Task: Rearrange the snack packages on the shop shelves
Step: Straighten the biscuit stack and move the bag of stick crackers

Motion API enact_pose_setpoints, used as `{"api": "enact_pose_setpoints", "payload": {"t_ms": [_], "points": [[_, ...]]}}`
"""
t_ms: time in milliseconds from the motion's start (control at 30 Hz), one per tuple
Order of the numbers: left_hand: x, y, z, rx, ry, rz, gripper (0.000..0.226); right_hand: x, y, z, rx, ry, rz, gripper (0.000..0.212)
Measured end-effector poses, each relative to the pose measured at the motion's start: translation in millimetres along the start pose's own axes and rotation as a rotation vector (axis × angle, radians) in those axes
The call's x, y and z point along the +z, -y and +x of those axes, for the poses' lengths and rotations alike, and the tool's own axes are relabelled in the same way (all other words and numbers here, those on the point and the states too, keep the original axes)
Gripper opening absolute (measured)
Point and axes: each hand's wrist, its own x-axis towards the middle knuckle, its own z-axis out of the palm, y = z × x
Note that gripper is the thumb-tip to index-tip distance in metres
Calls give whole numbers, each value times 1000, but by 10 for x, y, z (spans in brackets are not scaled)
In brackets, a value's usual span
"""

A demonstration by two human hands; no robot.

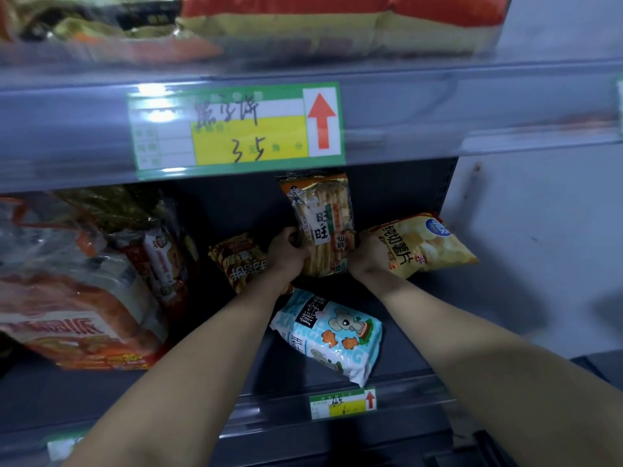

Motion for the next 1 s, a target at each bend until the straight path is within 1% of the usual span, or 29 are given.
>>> {"api": "enact_pose_setpoints", "payload": {"t_ms": [100,200,300,433,533,600,667,767,1000], "points": [[-25,-15,-82,-30,-17,23,63,-43,6,-105,-19,7,4,24],[-79,-52,-192,-42,-30,23,63,-124,22,-241,-65,26,-20,24],[-145,-134,-340,-43,-38,5,57,-238,74,-406,-114,65,-41,25],[-251,-304,-612,-7,-55,-22,42,-398,227,-629,-146,110,-72,30],[-331,-444,-871,7,-54,-31,33,-544,352,-798,-144,157,-131,28],[-370,-502,-1049,3,-41,-41,30,-640,406,-924,-165,187,-162,26],[-407,-543,-1225,-2,-44,-78,30,-714,415,-1049,-197,196,-139,23],[-480,-594,-1448,31,-46,-94,29,-834,393,-1247,-177,203,-17,19],[-748,-736,-1866,110,8,-51,24,-1192,538,-1785,-246,224,129,26]]}}
